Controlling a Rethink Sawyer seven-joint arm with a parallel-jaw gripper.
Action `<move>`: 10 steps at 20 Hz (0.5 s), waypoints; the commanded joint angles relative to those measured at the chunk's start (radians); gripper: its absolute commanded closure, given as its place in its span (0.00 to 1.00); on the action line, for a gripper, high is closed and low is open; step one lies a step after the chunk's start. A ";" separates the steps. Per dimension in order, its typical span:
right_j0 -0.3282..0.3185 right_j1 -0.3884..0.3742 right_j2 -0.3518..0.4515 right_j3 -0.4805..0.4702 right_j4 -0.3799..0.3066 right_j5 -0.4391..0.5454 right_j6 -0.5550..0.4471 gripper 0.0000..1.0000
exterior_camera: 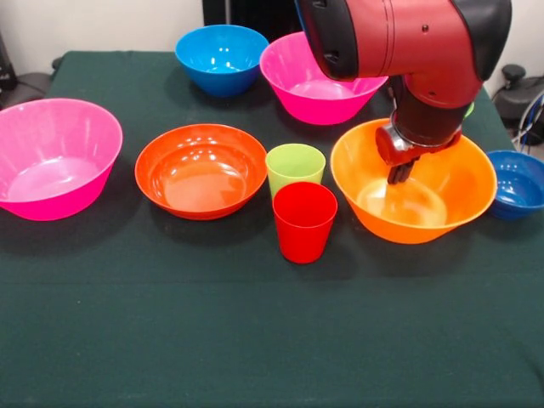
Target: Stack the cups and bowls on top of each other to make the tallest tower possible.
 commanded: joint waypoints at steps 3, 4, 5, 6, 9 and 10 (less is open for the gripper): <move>-0.003 0.070 0.039 -0.066 -0.065 -0.154 0.054 1.00; -0.006 0.076 0.041 -0.068 -0.063 -0.145 0.046 1.00; -0.007 0.080 0.047 -0.069 -0.060 -0.129 0.037 1.00; -0.010 0.083 0.052 -0.067 -0.059 -0.126 0.031 1.00; -0.018 0.091 0.061 -0.062 -0.057 -0.120 0.017 1.00; -0.021 0.089 0.063 -0.062 -0.056 -0.111 0.011 1.00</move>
